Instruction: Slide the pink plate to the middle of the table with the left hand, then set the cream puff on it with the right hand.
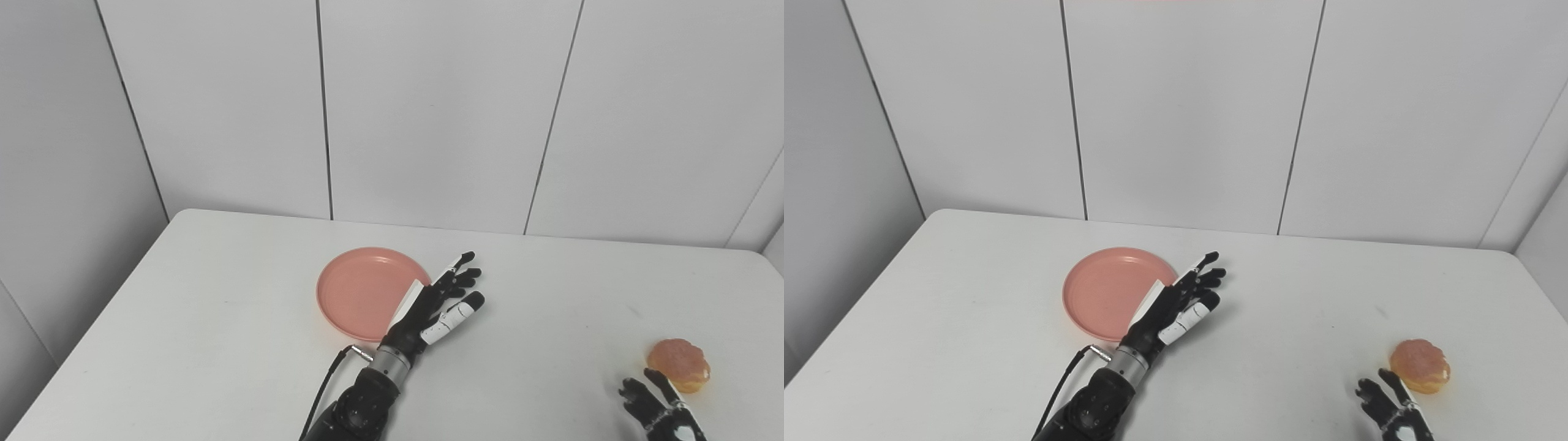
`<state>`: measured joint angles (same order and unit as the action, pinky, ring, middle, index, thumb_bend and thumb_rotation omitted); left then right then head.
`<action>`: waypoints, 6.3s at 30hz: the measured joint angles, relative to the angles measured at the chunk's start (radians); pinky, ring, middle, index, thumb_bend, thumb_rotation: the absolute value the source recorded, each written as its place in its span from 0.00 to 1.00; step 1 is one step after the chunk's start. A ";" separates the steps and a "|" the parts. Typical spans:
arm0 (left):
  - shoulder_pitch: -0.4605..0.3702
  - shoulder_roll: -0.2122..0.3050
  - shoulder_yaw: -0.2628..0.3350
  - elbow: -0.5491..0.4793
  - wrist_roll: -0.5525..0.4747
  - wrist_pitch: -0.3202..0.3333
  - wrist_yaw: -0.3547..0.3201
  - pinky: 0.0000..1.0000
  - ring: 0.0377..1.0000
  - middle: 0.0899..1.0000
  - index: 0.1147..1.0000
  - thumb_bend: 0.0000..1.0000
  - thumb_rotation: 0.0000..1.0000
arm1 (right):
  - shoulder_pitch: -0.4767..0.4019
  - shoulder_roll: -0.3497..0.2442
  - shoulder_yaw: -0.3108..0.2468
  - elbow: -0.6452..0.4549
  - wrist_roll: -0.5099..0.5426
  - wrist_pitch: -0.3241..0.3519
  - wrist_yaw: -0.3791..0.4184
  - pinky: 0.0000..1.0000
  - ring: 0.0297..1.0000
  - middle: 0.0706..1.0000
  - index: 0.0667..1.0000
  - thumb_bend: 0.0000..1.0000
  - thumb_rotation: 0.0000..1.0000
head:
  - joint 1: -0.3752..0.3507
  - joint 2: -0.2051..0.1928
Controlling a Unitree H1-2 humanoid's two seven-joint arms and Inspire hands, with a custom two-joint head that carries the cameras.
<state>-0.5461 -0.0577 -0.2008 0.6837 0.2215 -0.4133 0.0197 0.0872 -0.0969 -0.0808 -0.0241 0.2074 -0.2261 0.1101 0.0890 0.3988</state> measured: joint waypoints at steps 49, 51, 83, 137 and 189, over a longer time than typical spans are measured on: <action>0.030 0.080 0.197 -0.429 -0.193 0.301 -0.078 0.85 0.89 0.88 0.92 0.91 0.88 | -0.001 -0.015 0.033 -0.016 -0.024 0.012 -0.017 0.84 0.80 0.75 0.84 0.78 0.90 | 0.000 0.012; 0.026 0.115 0.222 -0.431 -0.203 0.319 -0.079 0.85 0.89 0.89 0.92 0.91 0.88 | -0.001 -0.016 0.033 -0.016 -0.024 0.012 -0.017 0.84 0.79 0.74 0.84 0.78 0.89 | 0.002 0.015; -0.048 0.301 0.319 0.023 -0.211 0.213 -0.001 0.88 0.91 0.89 0.90 0.86 0.82 | -0.002 -0.024 0.043 -0.016 -0.042 0.012 -0.017 0.84 0.80 0.75 0.79 0.81 0.90 | 0.006 0.029; -0.077 0.124 0.145 0.075 -0.236 0.112 -0.083 0.77 0.82 0.82 0.86 0.88 0.78 | 0.005 -0.024 0.079 -0.066 -0.133 0.084 -0.053 0.79 0.77 0.73 0.78 0.80 0.89 | -0.120 0.098; -0.081 0.126 0.147 0.075 -0.303 0.118 -0.319 0.84 0.87 0.86 0.90 0.86 0.75 | -0.011 0.213 0.195 -0.405 -0.787 0.236 -0.321 0.59 0.74 0.82 0.93 0.93 0.61 | -0.515 0.120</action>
<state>-0.6270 0.0686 -0.0534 0.7590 -0.0810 -0.2954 -0.2997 0.0766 0.1162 0.1145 -0.4291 -0.5797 0.0102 -0.2110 -0.4264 0.5185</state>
